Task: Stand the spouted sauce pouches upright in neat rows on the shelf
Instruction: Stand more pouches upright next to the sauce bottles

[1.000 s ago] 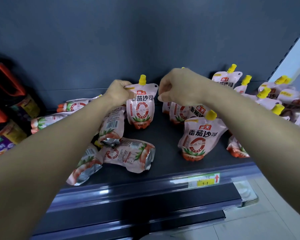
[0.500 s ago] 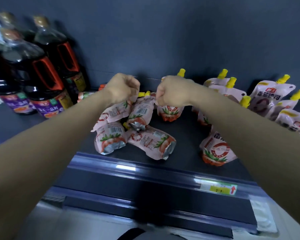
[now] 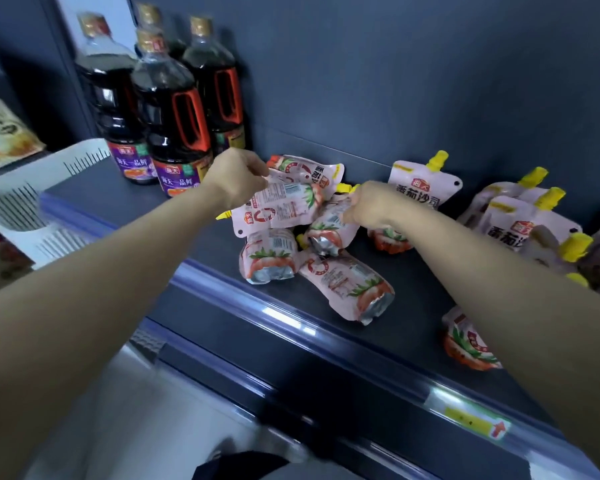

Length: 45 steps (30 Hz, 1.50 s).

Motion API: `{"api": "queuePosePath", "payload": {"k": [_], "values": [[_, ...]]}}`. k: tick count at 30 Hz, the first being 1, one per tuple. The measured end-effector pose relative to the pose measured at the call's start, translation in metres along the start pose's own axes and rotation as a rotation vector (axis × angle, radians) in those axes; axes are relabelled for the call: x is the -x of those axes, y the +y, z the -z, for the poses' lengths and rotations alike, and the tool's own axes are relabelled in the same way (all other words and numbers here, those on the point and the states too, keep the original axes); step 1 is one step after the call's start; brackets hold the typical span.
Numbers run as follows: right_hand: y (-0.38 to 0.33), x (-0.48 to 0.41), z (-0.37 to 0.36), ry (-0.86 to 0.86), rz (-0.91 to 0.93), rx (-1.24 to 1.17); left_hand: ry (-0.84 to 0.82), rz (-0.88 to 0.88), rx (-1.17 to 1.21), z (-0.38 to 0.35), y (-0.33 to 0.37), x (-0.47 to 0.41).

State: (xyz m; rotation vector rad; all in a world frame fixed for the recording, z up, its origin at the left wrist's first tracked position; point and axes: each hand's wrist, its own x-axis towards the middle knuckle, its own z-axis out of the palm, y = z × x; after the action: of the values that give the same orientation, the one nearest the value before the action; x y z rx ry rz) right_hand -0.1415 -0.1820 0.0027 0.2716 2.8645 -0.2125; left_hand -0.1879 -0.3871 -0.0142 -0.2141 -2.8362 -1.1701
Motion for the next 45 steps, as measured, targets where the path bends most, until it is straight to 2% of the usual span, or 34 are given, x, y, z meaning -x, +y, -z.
{"api": "queuePosePath", "payload": {"k": [7, 13, 17, 23, 25, 29, 34, 37, 40, 45], "values": [[-0.007, -0.018, -0.016, 0.016, -0.137, -0.385, -0.195, -0.106, -0.187, -0.007, -0.009, -0.025], [-0.019, -0.032, -0.020, 0.109, -0.244, -0.492, -0.377, -0.181, -0.410, 0.001, -0.023, -0.044], [-0.020, -0.040, -0.022, 0.200, -0.378, -0.689, -0.558, -0.247, -0.404, 0.010, -0.035, -0.050], [-0.025, -0.046, -0.024, 0.311, -0.480, -1.061, -0.572, -0.197, -0.404, 0.009, -0.046, -0.059], [-0.024, -0.047, -0.024, 0.327, -0.509, -1.103, -0.612, -0.216, -0.423, 0.012, -0.047, -0.059], [-0.022, -0.043, -0.019, 0.375, -0.531, -1.098, -0.802, -0.250, -0.595, 0.019, -0.057, -0.058], [-0.021, -0.030, -0.006, 0.451, -0.421, -0.979, -0.654, -0.431, -0.722, 0.007, -0.070, -0.047], [-0.019, -0.019, -0.004, 0.499, -0.362, -1.007, -0.555, -0.527, -0.649, 0.004, -0.073, -0.039], [-0.015, -0.005, 0.000, 0.511, -0.349, -1.020, -0.488, -0.518, -0.518, 0.010, -0.070, -0.037], [0.000, 0.026, 0.019, 0.492, -0.317, -0.995, -0.220, -0.695, -0.590, 0.021, -0.035, -0.040]]}}
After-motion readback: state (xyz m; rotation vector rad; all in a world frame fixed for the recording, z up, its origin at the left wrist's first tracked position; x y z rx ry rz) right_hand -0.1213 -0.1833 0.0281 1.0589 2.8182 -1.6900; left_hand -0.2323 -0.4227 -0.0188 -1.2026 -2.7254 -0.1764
